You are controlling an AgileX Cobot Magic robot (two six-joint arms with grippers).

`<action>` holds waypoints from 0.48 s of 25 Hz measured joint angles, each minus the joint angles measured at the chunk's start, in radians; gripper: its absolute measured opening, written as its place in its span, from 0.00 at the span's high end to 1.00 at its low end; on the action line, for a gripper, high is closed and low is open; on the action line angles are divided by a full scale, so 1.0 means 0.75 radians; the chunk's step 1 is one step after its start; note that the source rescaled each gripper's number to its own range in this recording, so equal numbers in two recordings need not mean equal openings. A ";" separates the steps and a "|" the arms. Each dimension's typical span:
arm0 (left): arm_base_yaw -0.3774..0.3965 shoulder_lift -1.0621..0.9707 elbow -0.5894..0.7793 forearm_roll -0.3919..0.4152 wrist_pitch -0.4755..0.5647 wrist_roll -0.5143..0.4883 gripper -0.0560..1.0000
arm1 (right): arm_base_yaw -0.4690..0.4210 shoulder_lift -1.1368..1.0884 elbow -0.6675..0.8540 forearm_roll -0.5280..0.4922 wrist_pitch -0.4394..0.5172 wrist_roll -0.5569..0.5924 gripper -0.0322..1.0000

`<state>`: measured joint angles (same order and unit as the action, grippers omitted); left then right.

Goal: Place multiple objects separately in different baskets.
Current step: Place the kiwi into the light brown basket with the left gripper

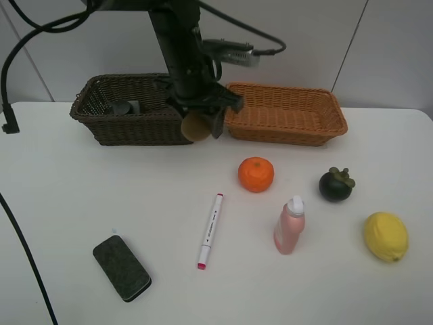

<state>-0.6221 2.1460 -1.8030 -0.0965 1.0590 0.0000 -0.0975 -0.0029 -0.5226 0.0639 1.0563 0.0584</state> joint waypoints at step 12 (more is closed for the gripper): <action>0.000 0.494 -0.774 0.034 -0.402 -0.013 0.34 | 0.000 0.000 0.000 0.000 0.000 0.000 0.00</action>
<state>-0.6221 2.5167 -2.3837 -0.0712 0.7573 -0.0101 -0.0975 -0.0029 -0.5226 0.0639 1.0563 0.0584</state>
